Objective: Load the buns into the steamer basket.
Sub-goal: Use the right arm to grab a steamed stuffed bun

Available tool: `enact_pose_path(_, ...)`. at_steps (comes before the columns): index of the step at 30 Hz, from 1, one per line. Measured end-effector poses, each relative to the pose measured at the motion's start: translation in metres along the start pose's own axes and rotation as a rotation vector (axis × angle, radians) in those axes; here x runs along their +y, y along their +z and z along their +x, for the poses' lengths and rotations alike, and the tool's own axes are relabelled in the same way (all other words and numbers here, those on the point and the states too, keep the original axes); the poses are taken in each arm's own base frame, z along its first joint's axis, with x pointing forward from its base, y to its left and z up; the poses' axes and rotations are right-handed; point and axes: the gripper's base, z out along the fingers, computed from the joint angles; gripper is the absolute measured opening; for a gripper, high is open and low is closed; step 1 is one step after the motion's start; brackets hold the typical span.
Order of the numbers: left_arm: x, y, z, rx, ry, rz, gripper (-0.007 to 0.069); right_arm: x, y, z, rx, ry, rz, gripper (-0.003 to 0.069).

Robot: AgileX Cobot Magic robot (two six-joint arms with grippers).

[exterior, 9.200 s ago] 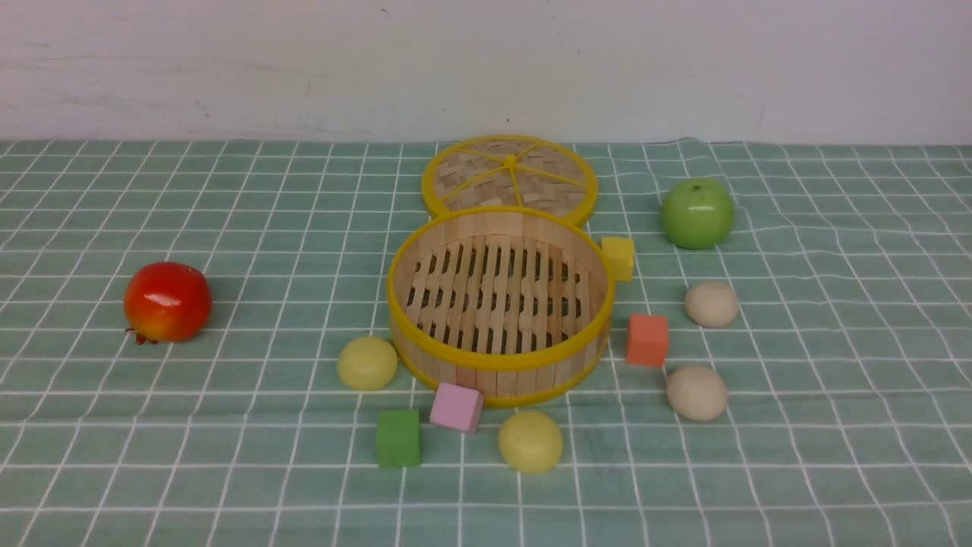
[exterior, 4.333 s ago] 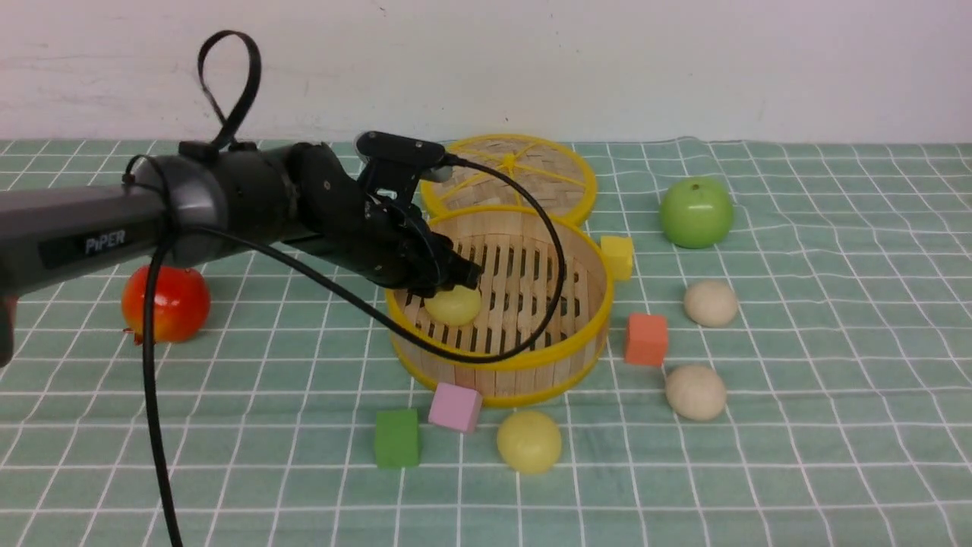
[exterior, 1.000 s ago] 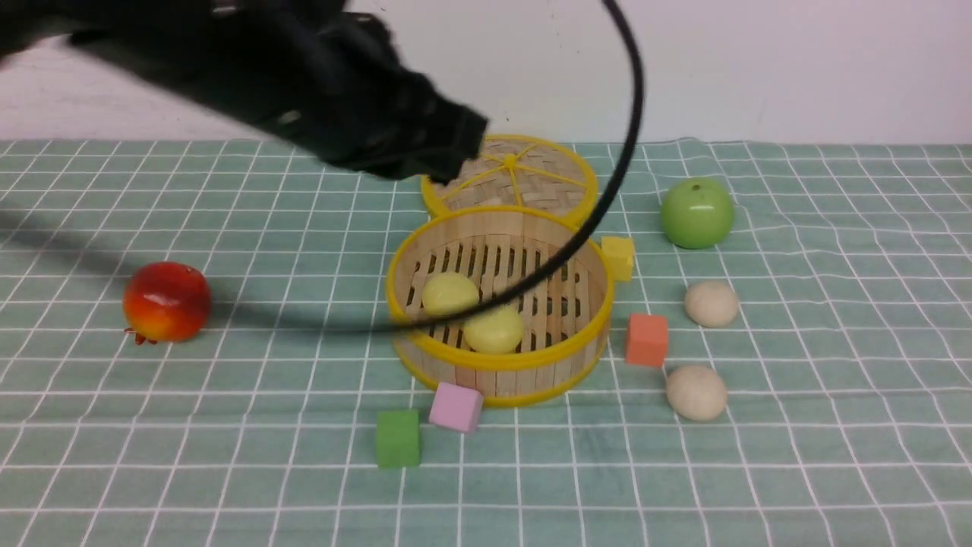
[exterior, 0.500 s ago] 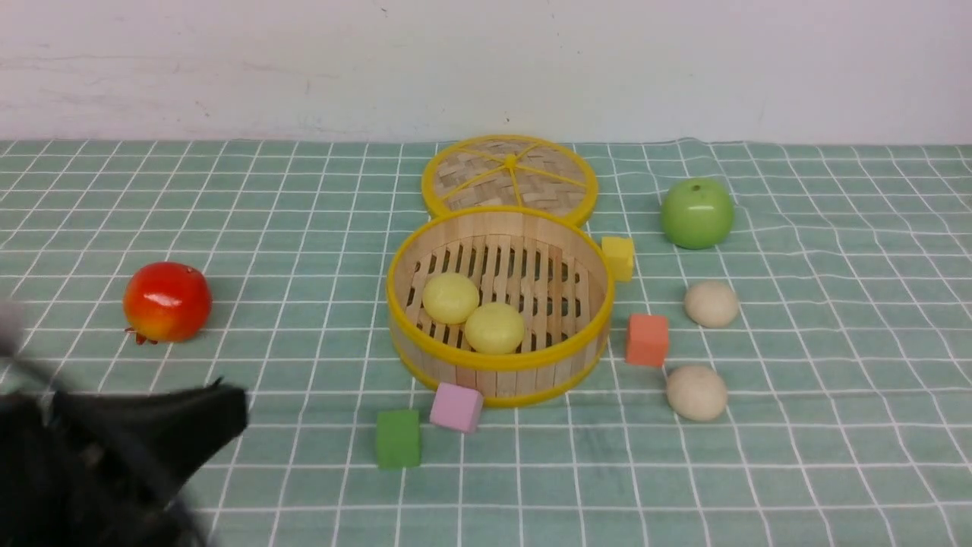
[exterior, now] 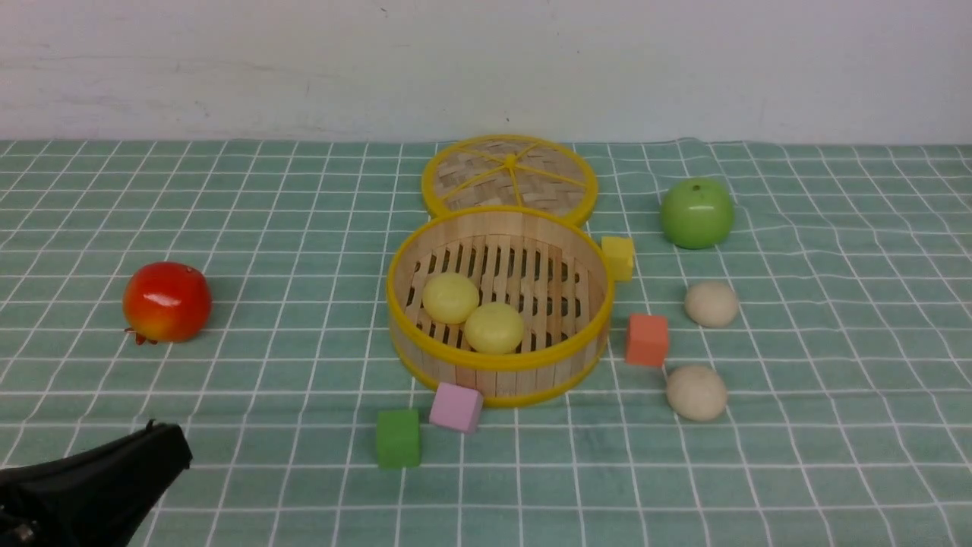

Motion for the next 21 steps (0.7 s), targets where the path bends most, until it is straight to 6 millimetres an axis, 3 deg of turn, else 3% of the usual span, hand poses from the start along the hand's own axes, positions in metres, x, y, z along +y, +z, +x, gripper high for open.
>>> enact_pose_path(4,0.0,0.0,0.002,0.019,-0.003,0.004,-0.0014,0.001,0.001,-0.003,-0.042,0.054,-0.012,0.024)
enact_pose_path(10,0.0,0.0,0.002,0.02,-0.004,0.004,-0.0014,0.004,-0.002,-0.021,-0.229,0.495,-0.108,0.024)
enact_pose_path(13,0.0,0.0,0.002,0.021,-0.004,0.003,-0.0014,0.003,-0.004,-0.027,-0.295,0.614,-0.133,0.024)
enact_pose_path(16,0.0,0.0,0.002,0.022,-0.004,0.004,-0.0014,0.006,-0.006,-0.031,-0.271,0.616,-0.163,0.0235)
enact_pose_path(19,0.0,0.0,0.002,0.025,-0.004,0.004,-0.0014,0.018,-0.01,-0.066,-0.058,0.469,-0.212,0.0204)
enact_pose_path(20,0.0,0.0,0.002,0.025,-0.004,0.004,-0.0014,0.019,-0.01,-0.069,-0.043,0.455,-0.214,0.0202)
enact_pose_path(21,0.0,0.0,0.002,0.024,-0.004,0.004,-0.0014,0.024,-0.007,-0.087,0.078,0.352,-0.219,0.0192)
